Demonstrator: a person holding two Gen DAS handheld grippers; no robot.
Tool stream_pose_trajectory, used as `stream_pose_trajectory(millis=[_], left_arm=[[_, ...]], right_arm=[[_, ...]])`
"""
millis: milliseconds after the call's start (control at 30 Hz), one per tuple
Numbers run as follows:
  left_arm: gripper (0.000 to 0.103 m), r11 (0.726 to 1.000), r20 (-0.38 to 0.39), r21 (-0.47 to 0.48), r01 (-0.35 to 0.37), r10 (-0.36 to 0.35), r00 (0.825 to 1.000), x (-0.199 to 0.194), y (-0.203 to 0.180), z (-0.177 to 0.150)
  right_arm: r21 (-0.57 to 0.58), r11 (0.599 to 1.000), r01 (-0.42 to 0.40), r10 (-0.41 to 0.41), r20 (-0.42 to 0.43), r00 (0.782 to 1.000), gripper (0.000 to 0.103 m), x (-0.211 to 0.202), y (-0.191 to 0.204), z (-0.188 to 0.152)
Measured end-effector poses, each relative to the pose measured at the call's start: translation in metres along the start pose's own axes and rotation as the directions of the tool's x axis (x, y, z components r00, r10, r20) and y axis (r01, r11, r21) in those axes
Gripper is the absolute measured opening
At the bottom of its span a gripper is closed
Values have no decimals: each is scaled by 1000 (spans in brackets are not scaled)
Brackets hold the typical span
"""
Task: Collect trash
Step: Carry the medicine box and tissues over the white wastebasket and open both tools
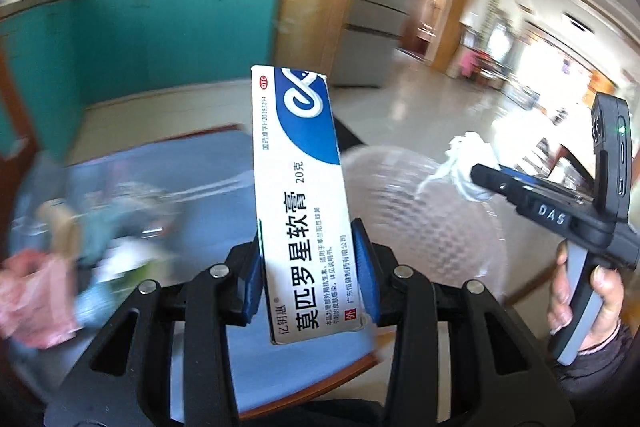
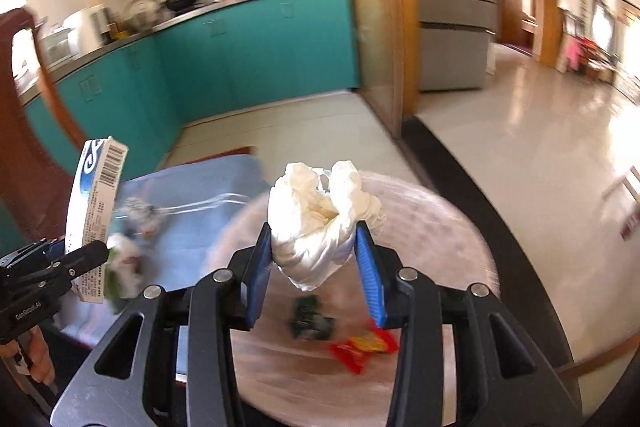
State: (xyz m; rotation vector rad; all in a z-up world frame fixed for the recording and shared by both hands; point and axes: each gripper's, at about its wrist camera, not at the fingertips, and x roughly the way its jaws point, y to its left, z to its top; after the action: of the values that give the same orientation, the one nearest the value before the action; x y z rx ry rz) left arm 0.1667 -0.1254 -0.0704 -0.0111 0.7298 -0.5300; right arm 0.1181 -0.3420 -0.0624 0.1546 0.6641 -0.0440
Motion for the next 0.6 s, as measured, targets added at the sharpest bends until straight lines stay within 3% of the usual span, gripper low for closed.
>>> stream_pose_trajectory(millis=[67,167,267,333,467,533,600], left_arm=[[40,998,-47,40,46,-44,998,28,-23,4],[41,993,-96,99,67,-57,994,57,-49,3],[42,983,-143,150,108,-86,986,81,-70,-1],[53,982,-145,157,103,-80,986,86,-74,-5],[64,994,-125,108,33,-19,992,78,-58,-8],[64,995,-83,88,-57,64,994,64,-40,-9],[64,983,-42,68,-169,172,984,43,-16,-12]], right_arm=[[39,999,32,-32,-6,999,41,-3,-22,-5],[60,995,77,-76,-10,997,41,-6,-40,-13],[82,993,80,-78,-35,996,41,1,-51,-22],[88,993,82,-76,-65,995,42,10,-53,-26],[110,990,91,-78,-110,991,64,21,-53,-29],[127,989,79,-64,-114,991,68,25,-53,-27],[118,991,61,-47,-115,992,68,28,-47,-25]])
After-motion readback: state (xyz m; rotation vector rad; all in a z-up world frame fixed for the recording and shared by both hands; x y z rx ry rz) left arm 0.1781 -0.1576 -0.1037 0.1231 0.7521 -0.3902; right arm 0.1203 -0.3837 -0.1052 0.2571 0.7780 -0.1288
